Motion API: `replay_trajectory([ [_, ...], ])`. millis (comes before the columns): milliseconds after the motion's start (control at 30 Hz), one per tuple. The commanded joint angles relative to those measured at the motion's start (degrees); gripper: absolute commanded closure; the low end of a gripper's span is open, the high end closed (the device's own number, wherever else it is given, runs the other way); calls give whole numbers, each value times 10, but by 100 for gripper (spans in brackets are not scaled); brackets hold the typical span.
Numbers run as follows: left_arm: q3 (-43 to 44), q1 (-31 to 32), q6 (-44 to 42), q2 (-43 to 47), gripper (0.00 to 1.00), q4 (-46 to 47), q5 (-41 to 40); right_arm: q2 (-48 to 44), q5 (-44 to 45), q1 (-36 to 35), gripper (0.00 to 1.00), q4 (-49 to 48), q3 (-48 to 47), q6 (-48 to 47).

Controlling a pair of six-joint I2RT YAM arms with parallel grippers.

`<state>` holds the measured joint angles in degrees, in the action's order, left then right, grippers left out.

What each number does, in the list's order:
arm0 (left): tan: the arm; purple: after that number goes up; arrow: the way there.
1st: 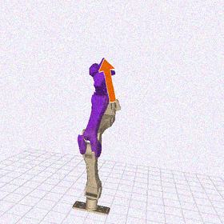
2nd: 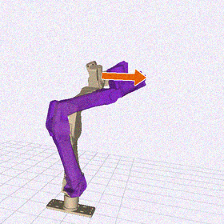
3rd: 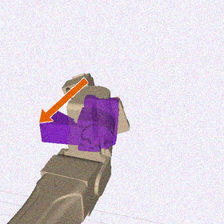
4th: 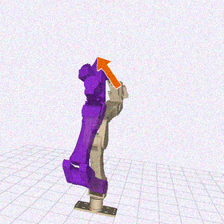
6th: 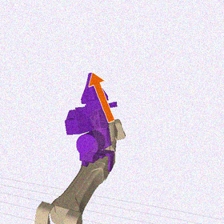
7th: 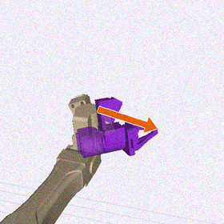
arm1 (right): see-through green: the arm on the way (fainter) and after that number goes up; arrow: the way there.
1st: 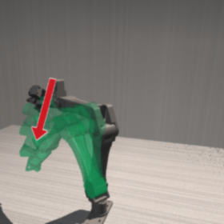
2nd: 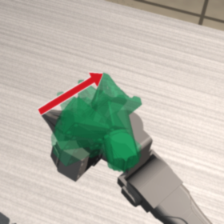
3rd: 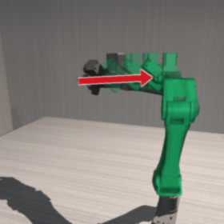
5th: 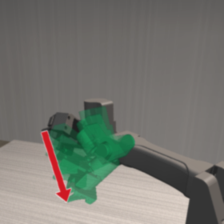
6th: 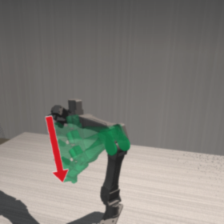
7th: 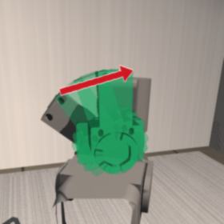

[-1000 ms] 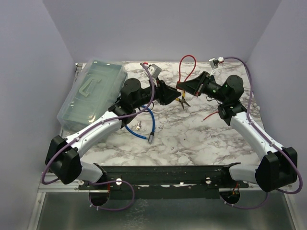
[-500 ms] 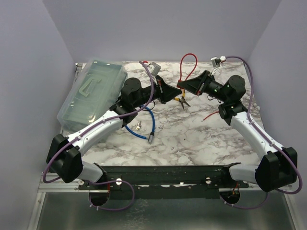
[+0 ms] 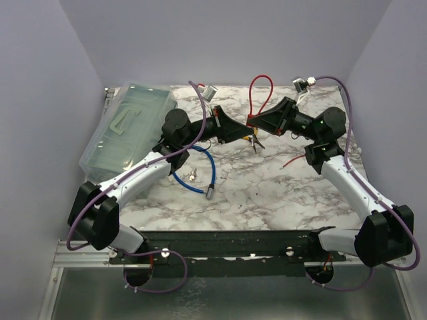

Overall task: Lock with the key
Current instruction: Lock the lock.

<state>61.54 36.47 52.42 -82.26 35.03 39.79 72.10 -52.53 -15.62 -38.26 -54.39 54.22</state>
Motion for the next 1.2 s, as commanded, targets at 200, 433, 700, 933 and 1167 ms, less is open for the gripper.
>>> replay_trajectory([
  [200, -39, 8, 65, -22, 100, 64, 64, 4, -11, 7, 100, -72, -37, 37],
  [433, -62, 21, 48, -22, 100, 63, 71, 21, 7, 14, 100, -94, -60, 62],
  [700, -77, 25, 38, -26, 100, 61, 78, 33, 2, 19, 100, -108, -75, 62],
  [933, -54, -5, -30, 13, 64, -4, 96, 22, -43, 29, 100, -57, -49, 0],
  [1167, 4, -82, -144, 94, 39, -168, 161, -4, -99, 32, 100, 46, -22, -99],
])
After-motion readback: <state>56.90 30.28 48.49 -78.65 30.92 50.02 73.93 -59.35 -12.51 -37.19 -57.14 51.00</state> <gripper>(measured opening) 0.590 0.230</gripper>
